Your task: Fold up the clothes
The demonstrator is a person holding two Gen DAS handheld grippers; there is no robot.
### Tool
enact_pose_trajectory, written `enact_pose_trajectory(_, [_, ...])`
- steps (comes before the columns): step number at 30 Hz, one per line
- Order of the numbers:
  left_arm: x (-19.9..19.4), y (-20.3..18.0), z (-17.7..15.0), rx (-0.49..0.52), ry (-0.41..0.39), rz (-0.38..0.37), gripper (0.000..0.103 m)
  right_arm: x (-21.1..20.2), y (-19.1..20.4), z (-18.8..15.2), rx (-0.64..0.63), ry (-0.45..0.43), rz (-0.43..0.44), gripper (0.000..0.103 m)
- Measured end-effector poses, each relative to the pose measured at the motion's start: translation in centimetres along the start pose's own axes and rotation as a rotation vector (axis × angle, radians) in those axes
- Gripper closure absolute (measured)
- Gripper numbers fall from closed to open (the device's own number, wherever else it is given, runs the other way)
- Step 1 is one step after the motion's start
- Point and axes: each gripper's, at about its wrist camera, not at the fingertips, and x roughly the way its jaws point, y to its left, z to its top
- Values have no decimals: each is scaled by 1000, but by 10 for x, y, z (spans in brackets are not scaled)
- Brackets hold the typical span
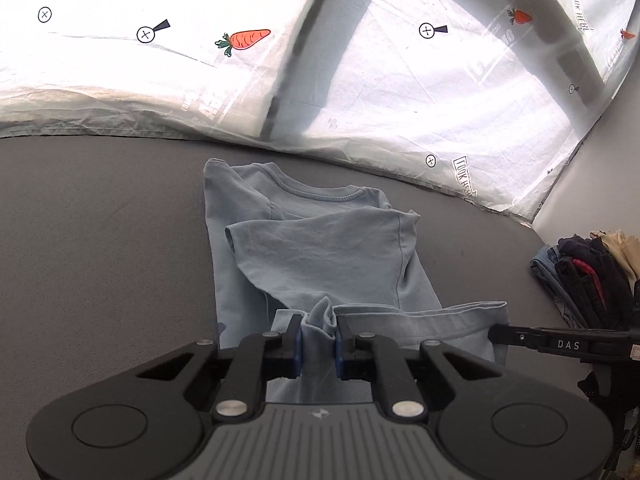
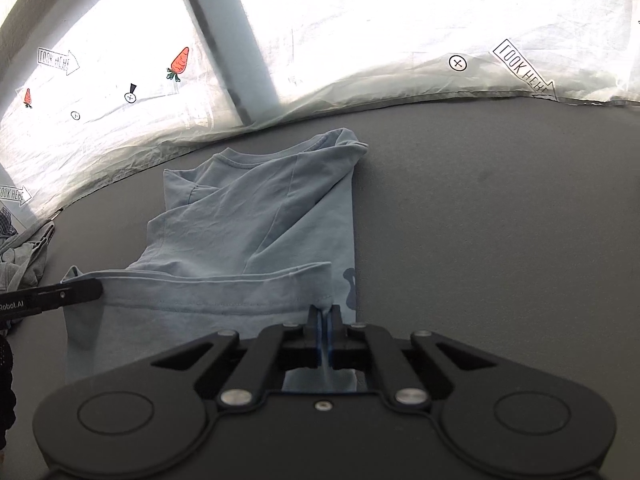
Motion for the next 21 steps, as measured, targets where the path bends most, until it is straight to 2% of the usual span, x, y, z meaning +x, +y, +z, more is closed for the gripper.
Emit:
enact_pose_trajectory(4, [31,10,-13,-58,85,83,82,23,-8,-4,53,61,5,97])
enact_pose_trajectory(7, [36,11,-12,-128,108,121,76,28,-7,-8,47,80,-33,94])
enact_pose_trajectory(9, [36,5,-10,-127,127,194,59,24,-3,-13,16,79,-62,90])
enact_pose_trajectory(11, [35,0,-9,-127,150,250,53,20,0,-17,-16,78,-91,80])
enact_pose_trajectory(14, [24,-2,-13,-176,186,300,52,9,7,-26,-85,78,-134,70])
enact_pose_trajectory(15, [19,-3,-15,-196,192,312,50,4,10,-30,-110,74,-146,66])
enact_pose_trajectory(16, [11,-4,-19,-214,193,320,48,-2,14,-34,-136,67,-159,55])
enact_pose_trajectory(17, [2,-5,-25,-233,194,327,42,-9,18,-39,-164,59,-172,48])
enact_pose_trajectory(19, [-15,-10,-37,-263,198,341,38,-22,26,-51,-227,52,-182,46])
enact_pose_trajectory(21, [-29,-17,-53,-287,208,344,37,-35,34,-66,-291,52,-186,36])
